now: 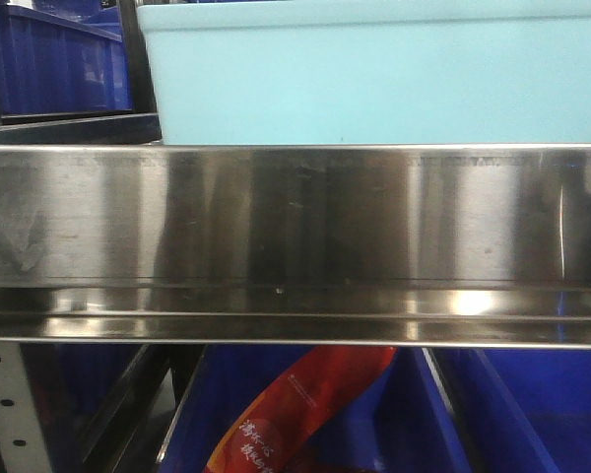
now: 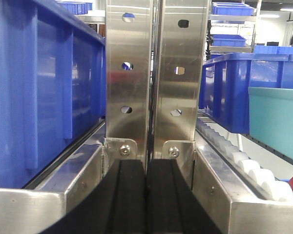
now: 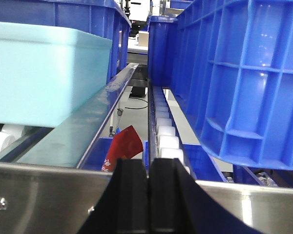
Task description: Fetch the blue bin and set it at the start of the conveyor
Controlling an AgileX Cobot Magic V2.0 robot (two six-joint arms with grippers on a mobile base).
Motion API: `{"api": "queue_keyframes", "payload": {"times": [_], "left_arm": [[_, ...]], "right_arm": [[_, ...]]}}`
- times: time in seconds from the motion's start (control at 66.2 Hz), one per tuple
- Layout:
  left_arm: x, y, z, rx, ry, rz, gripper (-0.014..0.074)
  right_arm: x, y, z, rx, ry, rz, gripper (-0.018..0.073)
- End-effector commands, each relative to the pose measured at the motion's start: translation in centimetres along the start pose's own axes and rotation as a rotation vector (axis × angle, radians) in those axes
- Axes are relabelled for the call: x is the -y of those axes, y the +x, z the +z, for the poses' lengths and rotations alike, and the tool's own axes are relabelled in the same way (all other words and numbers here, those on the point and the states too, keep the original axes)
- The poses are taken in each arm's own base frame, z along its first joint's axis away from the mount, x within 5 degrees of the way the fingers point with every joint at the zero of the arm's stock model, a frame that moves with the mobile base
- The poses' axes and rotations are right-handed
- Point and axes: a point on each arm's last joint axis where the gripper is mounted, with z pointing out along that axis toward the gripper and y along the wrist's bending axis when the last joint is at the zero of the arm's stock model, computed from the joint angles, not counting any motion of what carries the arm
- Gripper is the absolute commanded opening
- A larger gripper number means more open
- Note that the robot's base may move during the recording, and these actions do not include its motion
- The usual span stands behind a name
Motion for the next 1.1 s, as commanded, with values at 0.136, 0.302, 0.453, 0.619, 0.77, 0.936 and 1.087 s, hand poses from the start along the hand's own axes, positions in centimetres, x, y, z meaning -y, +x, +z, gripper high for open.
{"api": "queue_keyframes", "payload": {"times": [0.136,0.302,0.453,0.619,0.77,0.936,1.087], "left_arm": [[0.0,-0.3,0.0,0.022,-0.006,-0.001,-0.0111],[0.0,-0.3,0.0,0.022,-0.006,-0.001,-0.0111],[0.0,-0.3,0.0,0.022,-0.006,-0.001,-0.0111],[0.0,-0.3,0.0,0.022,-0.006,-0.001,-0.0111],[0.0,-0.4,0.0,0.034,-0.007,-0.001,-0.0111],[0.0,-0.7,-0.1,0.068,-0.008,-0.001,-0.0111],[-0.1,-1.2,-0.1,0.126,-0.009,-0.001,-0.0111]], "right_arm": [[0.0,-0.2,0.0,0.021,-0.001,-0.001,-0.0162],[0.0,-0.2,0.0,0.021,-0.001,-0.001,-0.0162],[0.0,-0.2,0.0,0.021,-0.001,-0.001,-0.0162],[0.0,-0.2,0.0,0.021,-0.001,-0.001,-0.0162],[0.0,-0.2,0.0,0.021,-0.001,-0.001,-0.0162],[0.0,-0.6,-0.1,0.066,0.003,-0.001,-0.0162],[0.1,-1.8,-0.2,0.19,0.013,0.002,-0.0162]]}}
